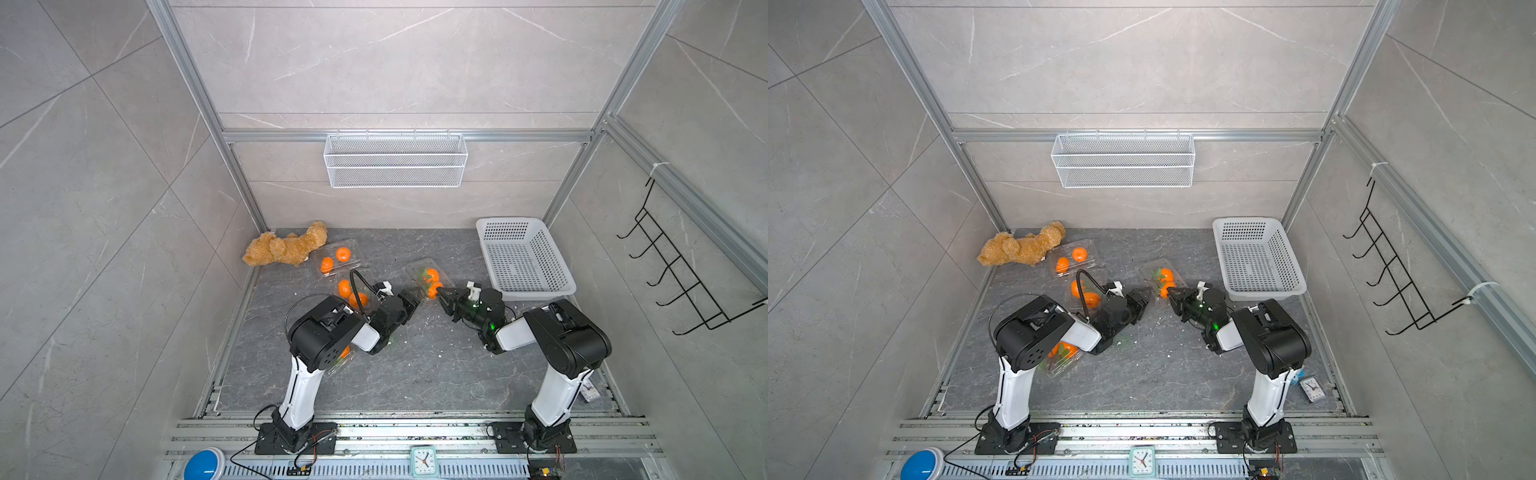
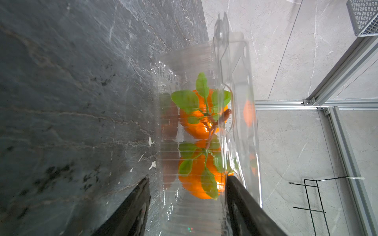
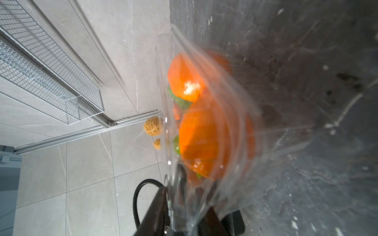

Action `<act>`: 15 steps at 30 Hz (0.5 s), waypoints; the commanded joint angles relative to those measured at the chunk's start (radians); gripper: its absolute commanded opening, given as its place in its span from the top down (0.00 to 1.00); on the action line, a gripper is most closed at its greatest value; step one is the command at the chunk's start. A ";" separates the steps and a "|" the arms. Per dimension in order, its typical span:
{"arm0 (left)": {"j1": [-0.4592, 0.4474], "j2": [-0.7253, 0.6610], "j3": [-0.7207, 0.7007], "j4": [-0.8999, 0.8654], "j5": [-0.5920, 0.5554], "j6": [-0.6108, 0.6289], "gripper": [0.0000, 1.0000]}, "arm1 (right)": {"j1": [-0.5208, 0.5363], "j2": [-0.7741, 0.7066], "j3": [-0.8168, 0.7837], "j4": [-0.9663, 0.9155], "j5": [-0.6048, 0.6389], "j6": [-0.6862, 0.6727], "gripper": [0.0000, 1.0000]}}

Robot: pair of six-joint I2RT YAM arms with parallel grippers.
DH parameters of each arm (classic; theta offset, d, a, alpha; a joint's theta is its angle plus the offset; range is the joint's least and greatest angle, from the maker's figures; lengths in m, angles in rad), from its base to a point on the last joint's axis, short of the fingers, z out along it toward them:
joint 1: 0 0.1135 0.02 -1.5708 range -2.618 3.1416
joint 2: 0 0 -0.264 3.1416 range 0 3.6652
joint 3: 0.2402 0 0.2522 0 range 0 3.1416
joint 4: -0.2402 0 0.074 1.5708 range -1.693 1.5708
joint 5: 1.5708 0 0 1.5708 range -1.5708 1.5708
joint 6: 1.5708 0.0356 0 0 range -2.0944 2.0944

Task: Take oranges out of containers
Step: Open the packing box at the center of the board.

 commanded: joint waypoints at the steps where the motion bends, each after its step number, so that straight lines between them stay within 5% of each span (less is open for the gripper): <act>1: -0.026 0.009 0.019 0.053 0.068 0.033 0.39 | 0.040 0.014 0.033 0.073 -0.066 0.001 0.71; 15: -0.038 0.017 0.011 0.052 0.070 0.024 0.40 | 0.069 0.036 0.062 0.127 -0.063 0.016 0.69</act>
